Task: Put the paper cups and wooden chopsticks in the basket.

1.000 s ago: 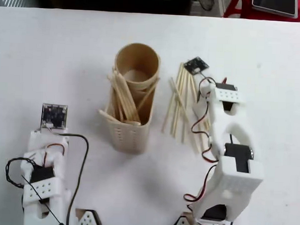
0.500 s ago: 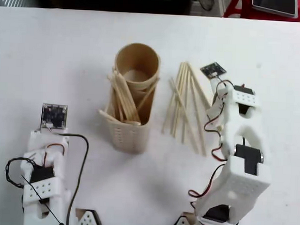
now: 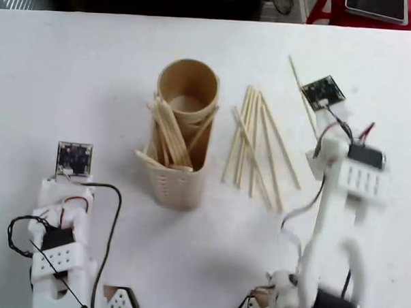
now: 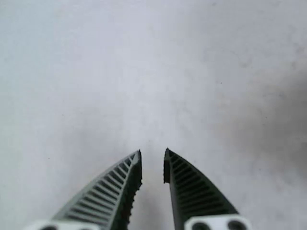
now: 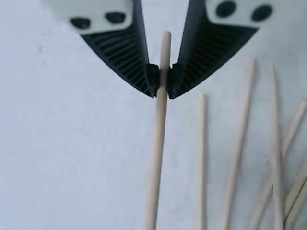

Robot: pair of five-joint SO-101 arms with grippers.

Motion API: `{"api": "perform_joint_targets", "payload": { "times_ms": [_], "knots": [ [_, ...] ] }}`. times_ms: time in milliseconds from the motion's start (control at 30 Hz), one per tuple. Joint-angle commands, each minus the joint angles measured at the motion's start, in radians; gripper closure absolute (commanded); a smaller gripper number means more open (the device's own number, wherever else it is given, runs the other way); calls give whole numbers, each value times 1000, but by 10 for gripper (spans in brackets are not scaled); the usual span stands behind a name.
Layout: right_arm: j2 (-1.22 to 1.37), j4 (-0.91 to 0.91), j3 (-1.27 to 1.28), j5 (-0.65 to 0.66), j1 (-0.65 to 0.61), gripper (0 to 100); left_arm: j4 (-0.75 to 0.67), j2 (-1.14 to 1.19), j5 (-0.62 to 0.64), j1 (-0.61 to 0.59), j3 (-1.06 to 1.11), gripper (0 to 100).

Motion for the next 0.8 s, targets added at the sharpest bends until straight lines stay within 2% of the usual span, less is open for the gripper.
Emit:
{"api": "perform_joint_targets", "payload": {
  "times_ms": [0,100,200,300,467,600,767],
  "knots": [
    [-337,8,44,-95,-42,981,2,-16,-12,-8,-2,902],
    [-550,4,40,-233,-162,981,2,-16,-12,-8,-2,902],
    [-684,4,-12,-361,-360,981,2,-16,-12,-8,-2,902],
    [-697,-19,-83,-451,-553,981,2,-16,-12,-8,-2,902],
    [-628,-211,-77,-562,-788,981,2,-16,-12,-8,-2,902],
    [-555,-341,-23,-598,-880,981,2,-16,-12,-8,-2,902],
    [-509,-432,35,-600,-895,972,2,-16,-12,-8,-2,902]
  ]
}}
